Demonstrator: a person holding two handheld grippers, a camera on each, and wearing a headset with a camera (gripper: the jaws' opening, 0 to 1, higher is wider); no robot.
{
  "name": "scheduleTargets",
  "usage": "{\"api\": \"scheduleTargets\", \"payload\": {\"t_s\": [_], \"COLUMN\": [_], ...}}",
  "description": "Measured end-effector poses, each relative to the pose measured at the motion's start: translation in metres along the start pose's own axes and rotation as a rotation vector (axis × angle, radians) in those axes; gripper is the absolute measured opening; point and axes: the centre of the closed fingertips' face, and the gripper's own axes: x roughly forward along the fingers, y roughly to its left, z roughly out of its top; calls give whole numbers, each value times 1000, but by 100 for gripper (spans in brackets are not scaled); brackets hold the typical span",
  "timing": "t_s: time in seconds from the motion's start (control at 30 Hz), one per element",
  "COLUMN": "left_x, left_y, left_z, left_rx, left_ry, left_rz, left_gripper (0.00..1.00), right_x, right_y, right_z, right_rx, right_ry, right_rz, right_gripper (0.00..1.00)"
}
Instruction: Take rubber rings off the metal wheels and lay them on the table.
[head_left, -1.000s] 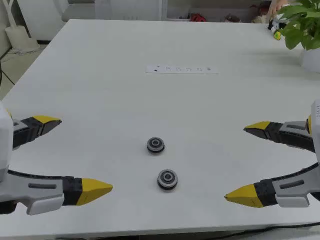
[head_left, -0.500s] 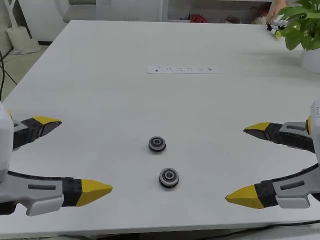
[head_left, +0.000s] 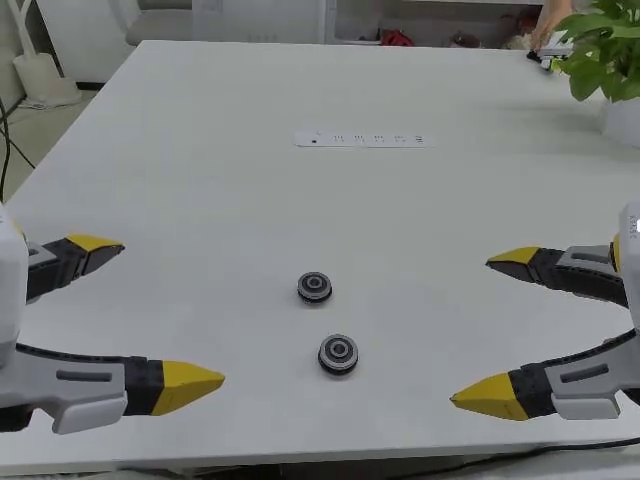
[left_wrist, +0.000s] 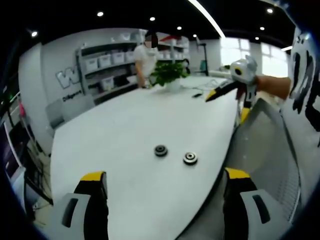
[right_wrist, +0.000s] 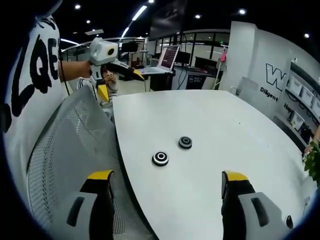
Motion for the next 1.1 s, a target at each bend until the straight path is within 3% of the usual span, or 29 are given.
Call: {"api": "scheduleTargets", "payload": {"t_s": [0.57, 1.1], "left_x": [-1, 5], "left_y": [-2, -9], "left_z": [5, 8], "left_rx": [29, 60], "left_ry": [-11, 1], "left_rz": [-3, -41], "left_gripper": [97, 95], "right_x": [2, 2], "right_y": [-2, -1], "right_z": [2, 5], "right_rx": [-2, 5], "right_ry": [-10, -29], "right_rz": [2, 10], "right_gripper": [83, 81]}}
